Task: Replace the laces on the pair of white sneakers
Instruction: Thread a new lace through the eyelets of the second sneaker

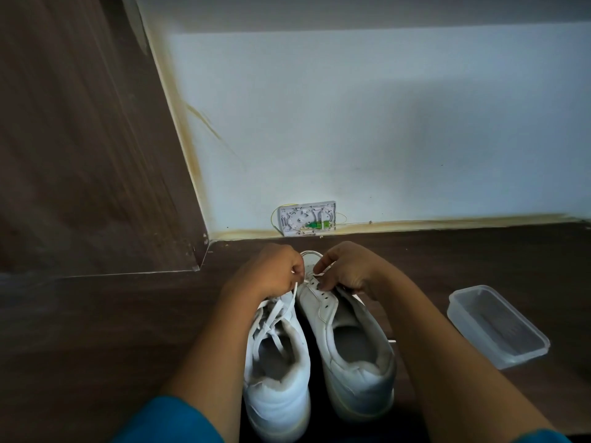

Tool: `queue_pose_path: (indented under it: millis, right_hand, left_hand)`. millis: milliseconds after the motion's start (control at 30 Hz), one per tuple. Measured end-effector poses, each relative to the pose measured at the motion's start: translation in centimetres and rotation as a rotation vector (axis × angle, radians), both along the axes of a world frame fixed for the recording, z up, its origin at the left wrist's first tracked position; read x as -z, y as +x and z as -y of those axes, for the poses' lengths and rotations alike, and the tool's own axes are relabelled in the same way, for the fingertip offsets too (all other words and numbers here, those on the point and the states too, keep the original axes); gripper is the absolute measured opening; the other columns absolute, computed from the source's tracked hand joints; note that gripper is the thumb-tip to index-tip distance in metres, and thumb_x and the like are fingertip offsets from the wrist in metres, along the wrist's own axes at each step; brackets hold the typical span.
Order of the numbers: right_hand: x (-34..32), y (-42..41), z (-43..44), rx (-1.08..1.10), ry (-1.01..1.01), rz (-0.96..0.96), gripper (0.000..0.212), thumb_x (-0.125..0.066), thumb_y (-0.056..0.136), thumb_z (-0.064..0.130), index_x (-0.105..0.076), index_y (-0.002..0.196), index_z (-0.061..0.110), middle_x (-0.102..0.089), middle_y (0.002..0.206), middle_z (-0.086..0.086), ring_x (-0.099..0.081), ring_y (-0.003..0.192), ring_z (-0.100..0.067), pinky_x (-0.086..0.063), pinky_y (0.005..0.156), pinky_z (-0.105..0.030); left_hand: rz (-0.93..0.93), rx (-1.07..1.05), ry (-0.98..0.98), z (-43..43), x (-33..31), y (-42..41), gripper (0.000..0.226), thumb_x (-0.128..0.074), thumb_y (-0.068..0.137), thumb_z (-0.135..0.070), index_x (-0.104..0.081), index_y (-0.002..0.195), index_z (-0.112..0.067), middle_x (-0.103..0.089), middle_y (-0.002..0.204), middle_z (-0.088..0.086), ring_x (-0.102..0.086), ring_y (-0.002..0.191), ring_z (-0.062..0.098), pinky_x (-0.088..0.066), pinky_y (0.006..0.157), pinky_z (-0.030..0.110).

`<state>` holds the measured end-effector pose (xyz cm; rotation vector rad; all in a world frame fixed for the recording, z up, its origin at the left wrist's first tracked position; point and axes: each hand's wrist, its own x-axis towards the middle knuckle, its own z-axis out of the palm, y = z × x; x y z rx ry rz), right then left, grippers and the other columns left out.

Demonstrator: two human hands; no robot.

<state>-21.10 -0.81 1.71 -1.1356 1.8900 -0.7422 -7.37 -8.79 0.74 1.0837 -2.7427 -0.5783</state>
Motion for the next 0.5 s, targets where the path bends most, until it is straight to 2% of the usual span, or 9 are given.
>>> queue_pose_path:
  millis: [133,233,367,433,500]
  right_hand:
    - [0.1,-0.1,0.0,0.013,0.009,0.022,0.026,-0.067,0.072,-0.011,-0.069,0.096,0.0,-0.053,0.058,-0.005,-0.044,0.044,-0.01,-0.035,0.04,-0.014]
    - [0.3,-0.3,0.0,0.027,0.011,0.046,0.024,-0.059,0.077,-0.012,-0.068,0.091,0.005,-0.054,0.059,-0.006,-0.044,0.042,-0.01,-0.035,0.038,-0.013]
    - [0.7,-0.3,0.1,0.006,-0.019,-0.009,0.029,-0.053,0.074,-0.015,-0.066,0.078,0.01,-0.066,0.08,-0.01,-0.055,0.06,-0.014,-0.042,0.05,-0.019]
    - [0.8,-0.3,0.2,0.004,-0.045,-0.07,0.028,-0.059,0.071,-0.013,-0.064,0.07,0.015,-0.066,0.077,-0.007,-0.053,0.06,-0.014,-0.042,0.051,-0.021]
    - [1.0,-0.3,0.3,0.005,-0.061,-0.105,0.027,-0.065,0.07,-0.009,-0.064,0.068,0.018,-0.068,0.079,-0.007,-0.059,0.066,-0.017,-0.047,0.06,-0.025]
  left_hand:
    - [-0.001,0.024,-0.018,0.2,0.2,-0.2,0.012,-0.065,0.084,-0.011,-0.073,0.09,-0.017,-0.067,0.099,0.003,-0.064,0.089,0.019,-0.053,0.082,0.034]
    - [-0.013,0.047,-0.027,0.4,0.6,-0.4,0.011,-0.065,0.084,-0.011,-0.074,0.089,-0.016,-0.068,0.099,0.004,-0.064,0.09,0.019,-0.053,0.082,0.036]
    - [-0.021,0.064,-0.034,0.5,1.0,-0.3,0.011,-0.065,0.085,-0.013,-0.074,0.092,-0.016,-0.068,0.099,0.003,-0.063,0.092,0.019,-0.052,0.083,0.033]
    - [-0.011,0.071,-0.058,0.4,1.1,-0.4,0.014,-0.064,0.085,-0.011,-0.074,0.093,-0.016,-0.067,0.097,0.003,-0.063,0.091,0.019,-0.051,0.081,0.031]
    - [-0.004,0.067,-0.079,0.4,1.1,-0.6,0.015,-0.063,0.085,-0.01,-0.074,0.092,-0.018,-0.066,0.096,0.003,-0.062,0.089,0.02,-0.05,0.077,0.029]
